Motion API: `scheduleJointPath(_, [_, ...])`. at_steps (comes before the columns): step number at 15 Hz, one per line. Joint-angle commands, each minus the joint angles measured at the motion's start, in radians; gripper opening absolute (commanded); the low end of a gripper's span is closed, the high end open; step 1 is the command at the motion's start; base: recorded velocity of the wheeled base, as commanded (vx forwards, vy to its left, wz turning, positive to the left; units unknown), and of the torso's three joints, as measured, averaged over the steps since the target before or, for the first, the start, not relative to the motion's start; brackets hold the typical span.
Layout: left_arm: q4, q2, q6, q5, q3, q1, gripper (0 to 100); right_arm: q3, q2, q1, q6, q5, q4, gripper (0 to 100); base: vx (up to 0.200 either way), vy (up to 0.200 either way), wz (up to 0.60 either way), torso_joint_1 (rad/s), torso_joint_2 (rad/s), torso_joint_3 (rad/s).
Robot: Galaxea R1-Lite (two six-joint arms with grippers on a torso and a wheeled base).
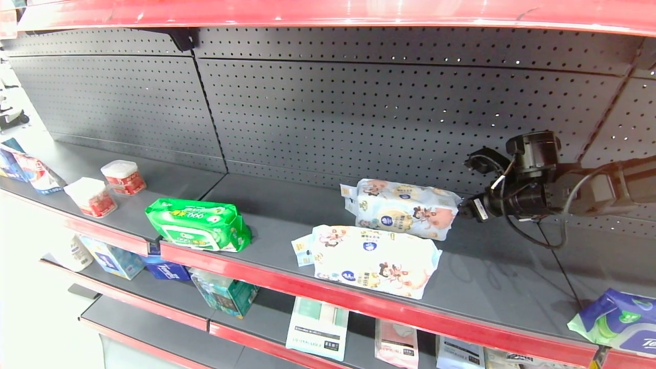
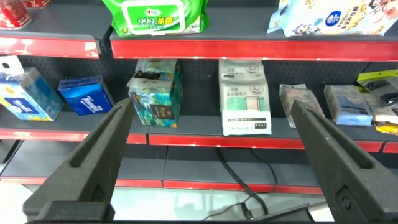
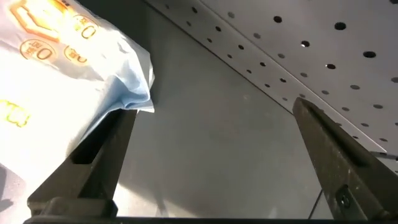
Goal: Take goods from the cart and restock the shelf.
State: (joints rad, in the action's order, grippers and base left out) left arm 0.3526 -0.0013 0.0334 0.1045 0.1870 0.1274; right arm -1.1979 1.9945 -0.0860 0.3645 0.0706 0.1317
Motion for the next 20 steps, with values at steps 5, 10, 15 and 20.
scheduleJointPath(5, [-0.01,0.001,0.002,0.001,0.0,0.0,100,0.095,-0.184,0.008,-0.085,0.043,-0.001,100,0.0,0.0,0.0,0.0,0.0,0.0])
scheduleJointPath(10, [-0.018,0.001,0.0,0.004,0.0,0.0,100,0.311,-0.534,0.0,-0.133,0.052,-0.004,100,0.0,0.0,0.0,0.0,0.0,0.0])
scheduleJointPath(15, [-0.018,0.001,0.002,0.026,-0.003,0.0,100,0.578,-0.853,0.006,-0.134,0.049,-0.006,100,0.0,0.0,0.0,0.0,0.0,0.0])
scheduleJointPath(20, [-0.116,0.014,-0.018,0.04,0.008,0.0,100,0.84,-1.333,0.006,-0.151,0.049,-0.011,100,0.0,0.0,0.0,0.0,0.0,0.0])
